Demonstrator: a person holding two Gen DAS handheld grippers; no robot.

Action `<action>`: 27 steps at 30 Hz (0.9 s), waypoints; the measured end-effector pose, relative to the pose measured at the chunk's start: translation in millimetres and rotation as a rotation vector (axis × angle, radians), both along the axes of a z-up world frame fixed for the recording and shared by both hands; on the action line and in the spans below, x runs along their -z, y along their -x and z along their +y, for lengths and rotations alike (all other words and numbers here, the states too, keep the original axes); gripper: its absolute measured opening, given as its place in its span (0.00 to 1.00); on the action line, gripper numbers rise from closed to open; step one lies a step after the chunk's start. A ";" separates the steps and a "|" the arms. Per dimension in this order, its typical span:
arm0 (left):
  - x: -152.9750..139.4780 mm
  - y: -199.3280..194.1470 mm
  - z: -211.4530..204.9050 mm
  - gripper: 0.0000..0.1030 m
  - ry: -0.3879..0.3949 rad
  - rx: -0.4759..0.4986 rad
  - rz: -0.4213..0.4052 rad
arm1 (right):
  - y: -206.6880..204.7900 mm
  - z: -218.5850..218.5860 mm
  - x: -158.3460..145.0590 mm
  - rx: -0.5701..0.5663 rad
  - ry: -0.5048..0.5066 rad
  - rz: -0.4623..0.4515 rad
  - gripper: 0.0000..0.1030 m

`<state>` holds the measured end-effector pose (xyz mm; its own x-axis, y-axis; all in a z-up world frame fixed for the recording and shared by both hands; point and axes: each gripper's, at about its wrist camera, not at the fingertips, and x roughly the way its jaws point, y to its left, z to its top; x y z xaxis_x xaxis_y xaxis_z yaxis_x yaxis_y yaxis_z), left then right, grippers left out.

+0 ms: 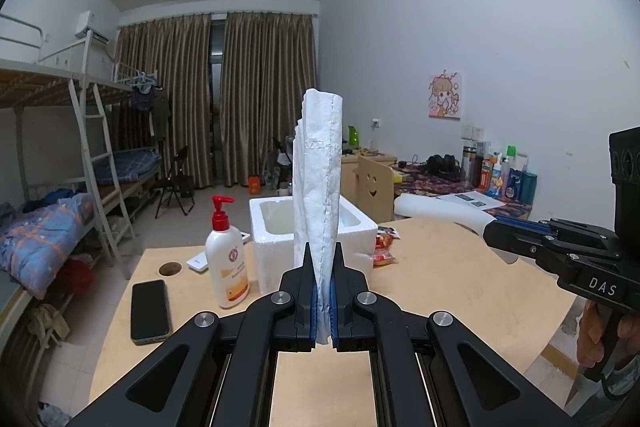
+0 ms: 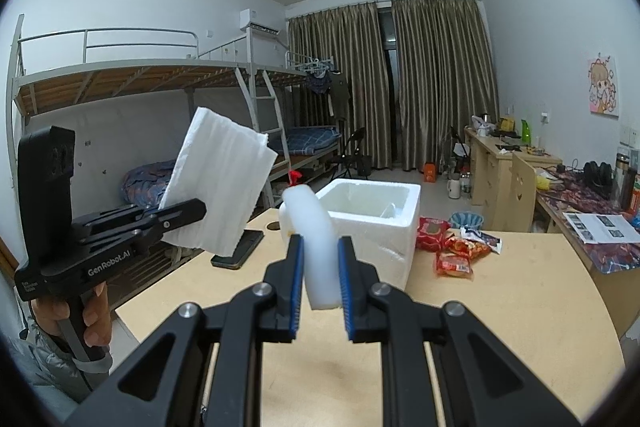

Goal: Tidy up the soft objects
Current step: 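Carry the tissue and foam tube together over the white foam box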

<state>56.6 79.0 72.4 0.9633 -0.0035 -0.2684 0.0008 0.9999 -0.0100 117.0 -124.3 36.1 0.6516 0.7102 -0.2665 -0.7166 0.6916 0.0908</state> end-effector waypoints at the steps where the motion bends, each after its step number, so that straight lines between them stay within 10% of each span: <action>1: -0.5 -2.9 0.7 0.04 0.001 0.000 0.001 | -1.8 0.2 -0.5 0.002 -0.001 0.001 0.19; 27: -13.5 -100.9 22.7 0.04 0.011 -0.032 0.055 | -73.9 28.4 -4.3 -0.027 0.007 0.053 0.19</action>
